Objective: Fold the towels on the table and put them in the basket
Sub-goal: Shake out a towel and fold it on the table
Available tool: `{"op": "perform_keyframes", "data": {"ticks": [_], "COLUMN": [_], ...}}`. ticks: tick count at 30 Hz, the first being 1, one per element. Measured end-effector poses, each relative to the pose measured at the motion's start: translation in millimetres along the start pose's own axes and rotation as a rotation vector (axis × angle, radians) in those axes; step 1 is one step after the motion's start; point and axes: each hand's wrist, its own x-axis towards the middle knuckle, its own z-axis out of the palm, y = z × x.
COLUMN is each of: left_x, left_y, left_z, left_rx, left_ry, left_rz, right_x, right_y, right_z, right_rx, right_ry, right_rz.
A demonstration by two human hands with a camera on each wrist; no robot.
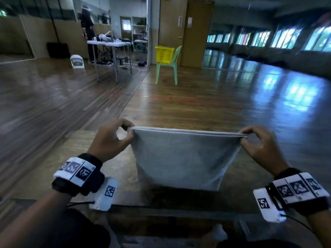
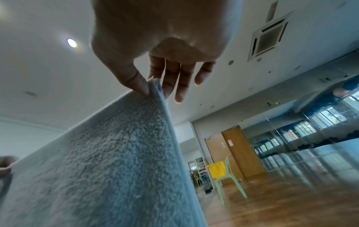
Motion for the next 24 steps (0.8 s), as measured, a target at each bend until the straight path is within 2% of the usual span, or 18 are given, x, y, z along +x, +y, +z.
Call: {"op": "perform_keyframes", "data": {"ticks": [3,6,10,14,17,21,24], "left_x": [19.2,29.1,23.8,12.5,5.4,-18.2,-41.2], "left_y": [7.6,3.6,-17.8,-42.9,-51.2,-70.5,-79.5], "left_z": [-17.1,-21.7,-11.4,11.1,27.2,46.8,59.0], "left_rx": [-0.009,0.005,0.089,0.117,0.178,0.236,0.329], "left_ry": [0.046,0.017,-0.09,-0.138,-0.155,-0.252,-0.386], "left_rz": [-0.001,-0.011,-0.011,-0.088,-0.085,-0.139,-0.173], "right_x": [18.8,27.3,26.0,18.1,13.5,-1.3,-24.4], "right_y": [-18.1,-21.3,4.3,33.6,48.6,55.1,62.3], "right_z": [-12.8,-11.6,13.6,47.8,70.4,89.4,100.1], "right_rx": [0.079,0.085,0.071,0.017,-0.024,-0.042,-0.075], "right_ry": [0.068,0.072,-0.021,-0.123,-0.167,-0.18,-0.249], "right_rz": [-0.007,0.001,0.089,0.18,0.217,0.211,0.143]}}
